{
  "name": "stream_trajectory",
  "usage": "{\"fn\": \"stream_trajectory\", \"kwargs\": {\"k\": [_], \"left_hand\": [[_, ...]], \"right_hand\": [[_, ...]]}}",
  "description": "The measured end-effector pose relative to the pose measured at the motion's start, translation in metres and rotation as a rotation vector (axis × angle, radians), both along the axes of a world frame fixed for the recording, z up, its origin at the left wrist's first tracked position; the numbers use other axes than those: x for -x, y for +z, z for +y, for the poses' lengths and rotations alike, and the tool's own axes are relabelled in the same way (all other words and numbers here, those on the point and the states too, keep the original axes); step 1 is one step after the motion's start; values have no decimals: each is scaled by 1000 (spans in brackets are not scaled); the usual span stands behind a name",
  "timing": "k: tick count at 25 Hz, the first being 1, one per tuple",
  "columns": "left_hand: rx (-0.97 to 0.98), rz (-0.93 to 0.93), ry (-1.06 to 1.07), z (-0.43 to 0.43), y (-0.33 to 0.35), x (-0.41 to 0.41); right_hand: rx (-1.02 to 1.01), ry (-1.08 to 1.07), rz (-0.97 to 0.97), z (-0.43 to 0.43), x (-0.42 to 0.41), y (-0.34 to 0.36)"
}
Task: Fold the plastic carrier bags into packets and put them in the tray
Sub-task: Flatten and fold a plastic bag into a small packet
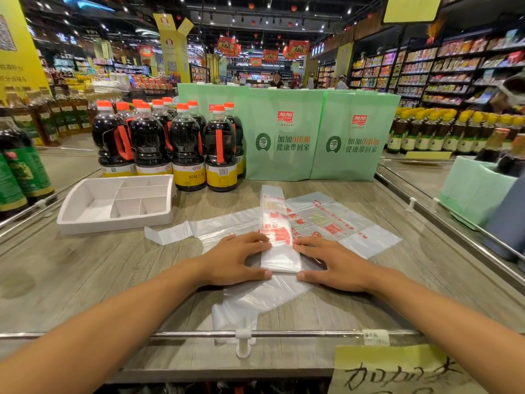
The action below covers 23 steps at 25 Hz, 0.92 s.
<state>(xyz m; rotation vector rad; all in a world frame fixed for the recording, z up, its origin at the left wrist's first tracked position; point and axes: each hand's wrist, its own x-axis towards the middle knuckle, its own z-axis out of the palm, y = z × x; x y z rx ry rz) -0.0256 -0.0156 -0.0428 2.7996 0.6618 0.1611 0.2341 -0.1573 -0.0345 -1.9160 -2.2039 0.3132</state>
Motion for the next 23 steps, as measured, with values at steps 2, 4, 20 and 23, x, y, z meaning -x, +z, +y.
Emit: {"fn": "stream_trajectory", "kwargs": {"k": [2, 4, 20, 23], "left_hand": [[6, -72, -13, 0, 0, 0], [51, -123, -14, -1, 3, 1], [313, -433, 115, -10, 13, 2], [357, -458, 145, -12, 11, -1]], "right_hand": [[-60, 2, -5, -1, 2, 1], [-115, 7, -7, -2, 6, 5], [-286, -136, 489, 5, 15, 6], [-253, -165, 557, 8, 18, 5]]}}
